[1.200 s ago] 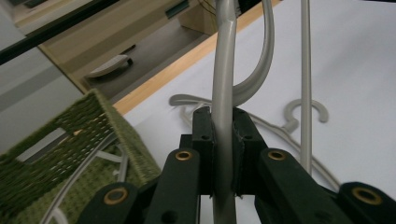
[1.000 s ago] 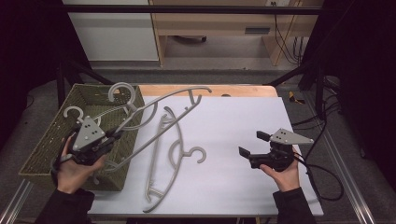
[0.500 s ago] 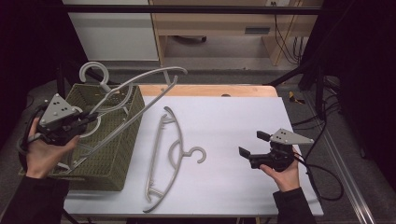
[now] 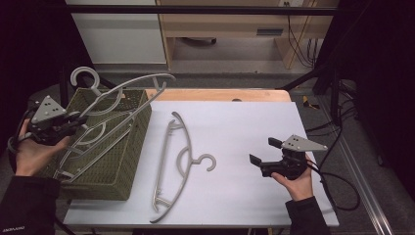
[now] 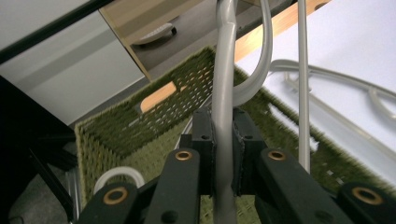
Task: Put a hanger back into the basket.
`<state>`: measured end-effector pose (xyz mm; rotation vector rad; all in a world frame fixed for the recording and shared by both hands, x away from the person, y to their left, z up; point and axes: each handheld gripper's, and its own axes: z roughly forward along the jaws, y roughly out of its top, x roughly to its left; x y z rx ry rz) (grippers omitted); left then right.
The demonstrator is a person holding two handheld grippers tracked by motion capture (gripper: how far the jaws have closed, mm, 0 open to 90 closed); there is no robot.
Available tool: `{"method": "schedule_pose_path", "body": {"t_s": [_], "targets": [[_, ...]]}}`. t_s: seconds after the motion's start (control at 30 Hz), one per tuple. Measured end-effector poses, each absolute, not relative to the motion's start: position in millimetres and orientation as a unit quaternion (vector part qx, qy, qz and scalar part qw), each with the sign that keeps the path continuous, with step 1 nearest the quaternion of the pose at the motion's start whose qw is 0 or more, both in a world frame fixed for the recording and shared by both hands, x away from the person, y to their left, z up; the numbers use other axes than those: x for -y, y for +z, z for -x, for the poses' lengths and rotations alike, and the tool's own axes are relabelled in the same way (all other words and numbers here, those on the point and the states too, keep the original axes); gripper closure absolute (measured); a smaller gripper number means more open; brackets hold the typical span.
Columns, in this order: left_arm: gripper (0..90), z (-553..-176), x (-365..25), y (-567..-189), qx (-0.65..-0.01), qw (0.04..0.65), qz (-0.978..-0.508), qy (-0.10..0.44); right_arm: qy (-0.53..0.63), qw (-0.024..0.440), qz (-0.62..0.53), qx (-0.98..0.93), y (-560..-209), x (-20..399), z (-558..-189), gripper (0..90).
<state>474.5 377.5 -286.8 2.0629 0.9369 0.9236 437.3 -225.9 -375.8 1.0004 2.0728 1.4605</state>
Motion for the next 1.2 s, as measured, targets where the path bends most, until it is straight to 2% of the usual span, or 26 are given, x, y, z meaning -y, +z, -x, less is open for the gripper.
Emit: {"method": "schedule_pose_path", "body": {"t_s": [0.4, 0.83, 1.2], "targets": [[81.8, -483, -419, -311, -0.406, 0.327, -0.783, 0.340, 0.522, 0.205, -0.361, -0.745, -377, 224, -438, 8.7], [81.8, -482, -446, -329, -0.436, 0.294, -0.779, 0.342, 0.519, 0.205, -0.360, -0.747, -378, 223, -439, 8.7], [81.8, -486, -455, -347, -0.457, 0.265, -0.788, 0.317, 0.517, 0.201, -0.360, -0.750, -379, 222, -439, 8.7]]}}
